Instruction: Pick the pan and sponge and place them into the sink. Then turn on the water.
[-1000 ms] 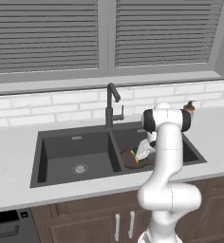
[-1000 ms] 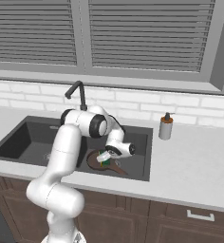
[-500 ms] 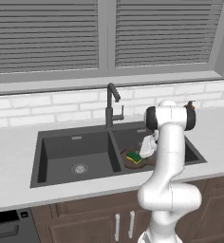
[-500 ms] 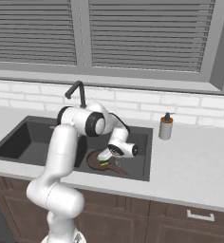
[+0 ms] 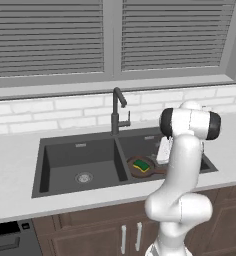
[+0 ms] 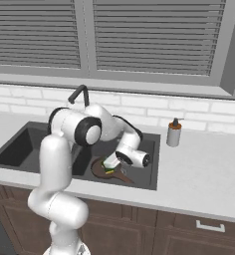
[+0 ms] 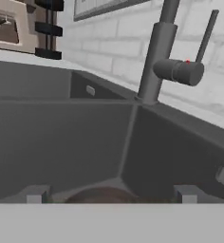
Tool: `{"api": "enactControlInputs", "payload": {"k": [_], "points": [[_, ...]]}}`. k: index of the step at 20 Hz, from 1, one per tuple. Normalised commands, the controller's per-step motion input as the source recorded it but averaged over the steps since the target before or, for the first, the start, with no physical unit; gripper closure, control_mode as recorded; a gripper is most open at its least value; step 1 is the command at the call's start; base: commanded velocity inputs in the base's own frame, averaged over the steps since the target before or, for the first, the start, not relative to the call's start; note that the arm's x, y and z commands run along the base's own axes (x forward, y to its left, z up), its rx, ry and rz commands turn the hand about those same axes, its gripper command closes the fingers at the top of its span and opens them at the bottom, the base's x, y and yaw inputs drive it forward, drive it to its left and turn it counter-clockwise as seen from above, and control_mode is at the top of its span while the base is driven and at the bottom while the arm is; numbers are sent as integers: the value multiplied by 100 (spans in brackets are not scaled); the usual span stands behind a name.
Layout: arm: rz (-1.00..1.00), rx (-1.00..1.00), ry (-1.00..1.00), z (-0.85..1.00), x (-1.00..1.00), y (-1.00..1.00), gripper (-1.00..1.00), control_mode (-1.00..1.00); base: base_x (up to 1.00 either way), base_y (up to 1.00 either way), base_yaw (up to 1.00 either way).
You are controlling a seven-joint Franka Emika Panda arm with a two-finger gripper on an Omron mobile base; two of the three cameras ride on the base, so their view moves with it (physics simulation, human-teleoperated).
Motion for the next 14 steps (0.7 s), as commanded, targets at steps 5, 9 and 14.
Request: {"api": "enactControlInputs", "payload": {"k": [5, 9, 14], "points": [[-16, 0, -24, 63, -58, -5, -100, -100, 0, 0, 0], [-17, 3, -29, 55, -56, -1, -100, -100, 0, 0, 0], [-1, 5, -20, 73, -19, 3, -100, -100, 0, 0, 0]]}}
